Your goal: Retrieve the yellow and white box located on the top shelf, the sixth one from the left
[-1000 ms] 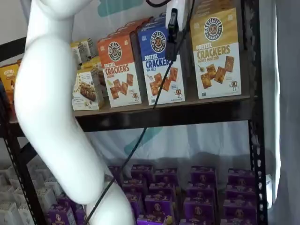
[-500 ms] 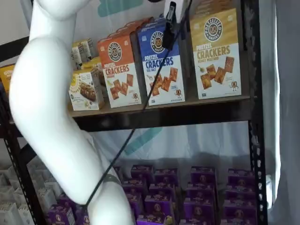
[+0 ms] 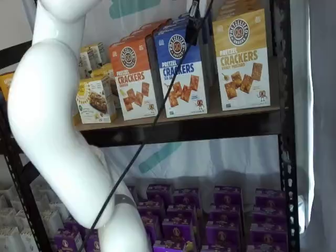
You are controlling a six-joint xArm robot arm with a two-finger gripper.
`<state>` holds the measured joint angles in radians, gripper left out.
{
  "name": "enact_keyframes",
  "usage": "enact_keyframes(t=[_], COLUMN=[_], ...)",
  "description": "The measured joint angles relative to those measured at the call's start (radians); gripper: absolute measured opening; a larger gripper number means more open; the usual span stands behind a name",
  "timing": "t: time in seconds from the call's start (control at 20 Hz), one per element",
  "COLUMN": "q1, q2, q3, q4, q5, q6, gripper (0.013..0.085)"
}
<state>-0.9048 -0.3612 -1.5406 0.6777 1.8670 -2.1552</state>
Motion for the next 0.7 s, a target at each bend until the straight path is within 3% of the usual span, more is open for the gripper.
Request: enact_keyframes(t=[0.4,0.7], q1=[0.022,0.042], q2=[0.031,0.068], q3=[-0.015,-0.046], q4=[0.017,0.002], q5=[-0.088,-0.143], q6=[0.002,-0.006], gripper=[0.085,0.085])
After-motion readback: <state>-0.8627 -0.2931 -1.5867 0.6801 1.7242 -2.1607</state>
